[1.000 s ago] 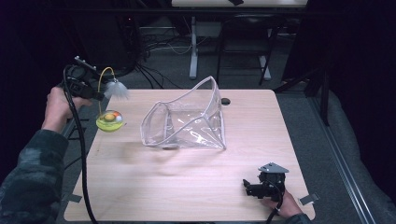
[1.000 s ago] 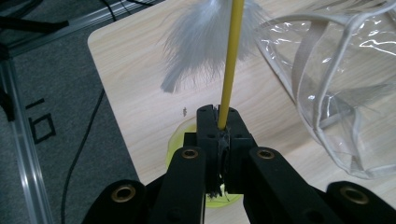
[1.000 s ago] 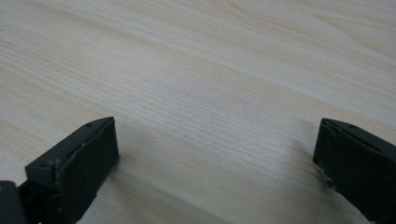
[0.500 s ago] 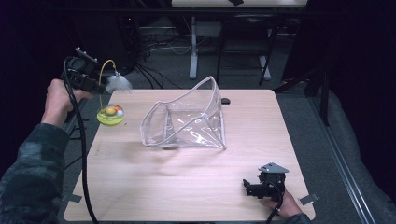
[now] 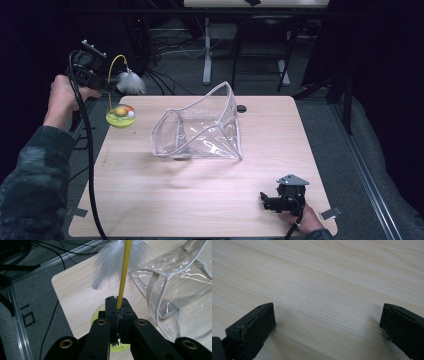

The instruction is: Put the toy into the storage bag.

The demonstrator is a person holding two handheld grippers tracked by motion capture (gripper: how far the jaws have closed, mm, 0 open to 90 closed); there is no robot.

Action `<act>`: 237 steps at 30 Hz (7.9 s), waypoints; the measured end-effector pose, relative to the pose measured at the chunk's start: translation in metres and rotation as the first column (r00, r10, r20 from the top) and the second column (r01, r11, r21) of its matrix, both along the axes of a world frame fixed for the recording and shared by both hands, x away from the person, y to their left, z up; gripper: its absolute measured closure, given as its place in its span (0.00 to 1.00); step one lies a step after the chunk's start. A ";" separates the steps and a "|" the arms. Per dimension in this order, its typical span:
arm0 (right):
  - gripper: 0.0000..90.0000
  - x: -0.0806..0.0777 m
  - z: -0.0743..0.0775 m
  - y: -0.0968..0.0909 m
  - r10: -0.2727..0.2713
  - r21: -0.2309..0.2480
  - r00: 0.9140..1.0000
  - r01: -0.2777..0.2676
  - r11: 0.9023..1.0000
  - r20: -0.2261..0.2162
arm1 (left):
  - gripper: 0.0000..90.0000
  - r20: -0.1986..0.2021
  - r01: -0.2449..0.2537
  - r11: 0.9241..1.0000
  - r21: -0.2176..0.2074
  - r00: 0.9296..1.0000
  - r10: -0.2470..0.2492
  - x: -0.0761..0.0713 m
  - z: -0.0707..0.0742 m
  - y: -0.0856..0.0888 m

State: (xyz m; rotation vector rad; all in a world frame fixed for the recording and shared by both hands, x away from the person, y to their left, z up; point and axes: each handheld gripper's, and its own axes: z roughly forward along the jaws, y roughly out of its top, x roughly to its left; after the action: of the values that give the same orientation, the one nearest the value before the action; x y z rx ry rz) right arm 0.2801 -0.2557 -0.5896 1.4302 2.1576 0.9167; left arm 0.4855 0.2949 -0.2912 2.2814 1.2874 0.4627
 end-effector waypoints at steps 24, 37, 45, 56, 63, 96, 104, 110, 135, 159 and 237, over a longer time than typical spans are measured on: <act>0.00 0.000 0.000 0.000 0.000 0.000 1.000 0.000 1.000 -0.001 | 0.98 0.033 0.074 0.997 0.009 0.997 -0.074 0.004 0.026 -0.039; 0.00 0.000 0.000 0.000 -0.001 0.001 1.000 0.001 1.000 -0.003 | 0.98 0.052 0.134 0.991 0.011 0.990 -0.134 -0.001 0.037 -0.061; 0.00 0.000 0.000 0.000 0.001 0.001 1.000 -0.001 1.000 -0.002 | 0.98 0.051 0.181 0.983 0.010 0.982 -0.181 -0.003 0.040 -0.078; 0.00 0.000 0.000 0.000 0.002 0.001 1.000 -0.002 1.000 -0.003 | 0.98 0.050 0.258 0.966 0.001 0.965 -0.257 -0.008 0.043 -0.105; 0.00 0.000 0.000 0.000 0.002 0.002 1.000 -0.002 1.000 -0.003 | 0.98 0.043 0.303 0.953 -0.001 0.952 -0.303 -0.010 0.040 -0.126; 0.00 -0.001 0.000 0.000 0.004 0.000 1.000 -0.004 1.000 -0.005 | 0.98 -0.095 0.413 0.911 -0.023 0.906 -0.413 0.005 -0.024 -0.184; 0.00 -0.001 0.000 0.000 0.005 0.000 1.000 -0.005 1.000 -0.005 | 0.98 -0.133 0.428 0.902 -0.057 0.892 -0.432 0.008 -0.042 -0.187; 0.00 -0.001 0.000 0.000 0.005 0.000 1.000 -0.005 1.000 -0.005 | 0.98 -0.160 0.438 0.897 -0.061 0.883 -0.442 0.009 -0.058 -0.191; 0.00 -0.001 0.000 0.000 0.005 0.001 1.000 -0.005 1.000 -0.005 | 0.98 -0.225 0.426 0.901 -0.085 0.873 -0.434 0.014 -0.108 -0.197; 0.00 -0.001 0.000 0.000 0.003 -0.003 1.000 -0.003 1.000 -0.003 | 0.97 -0.217 0.384 0.920 -0.080 0.894 -0.392 0.017 -0.129 -0.199; 0.00 -0.002 0.000 -0.001 0.004 -0.005 1.000 -0.004 1.000 -0.002 | 0.00 0.011 -0.030 0.985 -0.168 0.999 0.033 -0.021 -0.101 -0.017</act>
State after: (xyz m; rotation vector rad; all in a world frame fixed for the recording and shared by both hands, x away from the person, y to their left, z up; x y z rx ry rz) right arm 0.2785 -0.2564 -0.5893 1.4256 2.1637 0.9114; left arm 0.4648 0.2775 -0.3922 2.1184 1.3064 0.3652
